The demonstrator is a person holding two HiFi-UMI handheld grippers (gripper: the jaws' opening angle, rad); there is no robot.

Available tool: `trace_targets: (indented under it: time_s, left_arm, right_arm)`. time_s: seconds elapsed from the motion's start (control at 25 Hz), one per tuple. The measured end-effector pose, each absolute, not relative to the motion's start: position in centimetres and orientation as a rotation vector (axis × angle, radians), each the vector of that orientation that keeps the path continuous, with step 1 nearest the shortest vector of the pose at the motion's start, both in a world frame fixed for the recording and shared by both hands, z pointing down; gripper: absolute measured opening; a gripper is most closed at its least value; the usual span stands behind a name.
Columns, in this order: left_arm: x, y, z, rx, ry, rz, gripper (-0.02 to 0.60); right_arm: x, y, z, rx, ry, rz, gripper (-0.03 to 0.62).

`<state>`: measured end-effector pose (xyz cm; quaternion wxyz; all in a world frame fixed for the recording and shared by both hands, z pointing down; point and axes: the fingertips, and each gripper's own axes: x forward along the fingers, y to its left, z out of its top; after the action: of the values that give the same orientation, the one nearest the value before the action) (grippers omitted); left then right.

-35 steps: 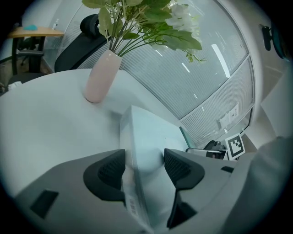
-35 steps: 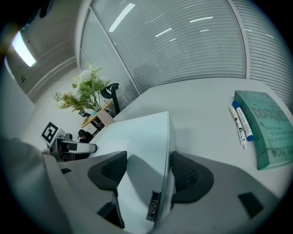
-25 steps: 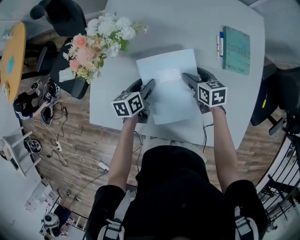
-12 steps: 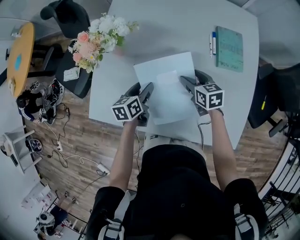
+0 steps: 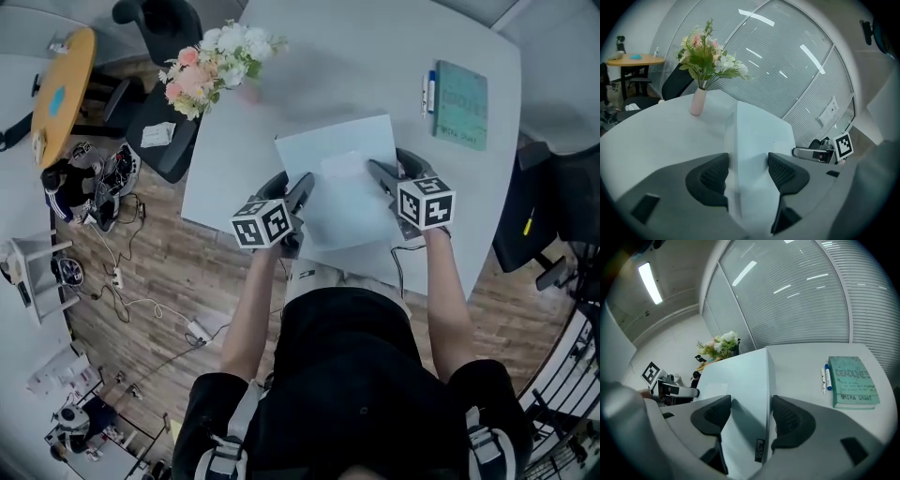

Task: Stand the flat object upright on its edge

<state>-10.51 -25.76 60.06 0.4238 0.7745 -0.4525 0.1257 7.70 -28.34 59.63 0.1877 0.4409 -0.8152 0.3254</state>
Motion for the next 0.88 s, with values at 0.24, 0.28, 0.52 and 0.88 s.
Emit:
trace_targets:
  time_s: [0.24, 0.28, 0.52, 0.88]
  left_arm:
    - [-10.6, -24.8, 57.8, 1.984, -1.187, 0.311, 0.262]
    - [-10.6, -24.6, 57.5, 1.991, -1.195, 0.313, 0.262]
    - [-10.7, -23.9, 55.4, 2.034, -1.231, 0.327, 0.262]
    - [-9.9, -24.8, 52.5, 2.106, -1.261, 0.324, 0.262]
  right_arm:
    - [7.6, -27.4, 57.5, 1.218, -2.343, 0.847, 0.290]
    - [7.6, -27.2, 57.1, 1.211, -2.349, 0.826, 0.288]
    - [7.5, -26.6, 55.1, 1.176, -2.384, 0.732, 0.272]
    - [8.4, -27.3, 52.3, 1.179, -2.400, 0.635, 0.256]
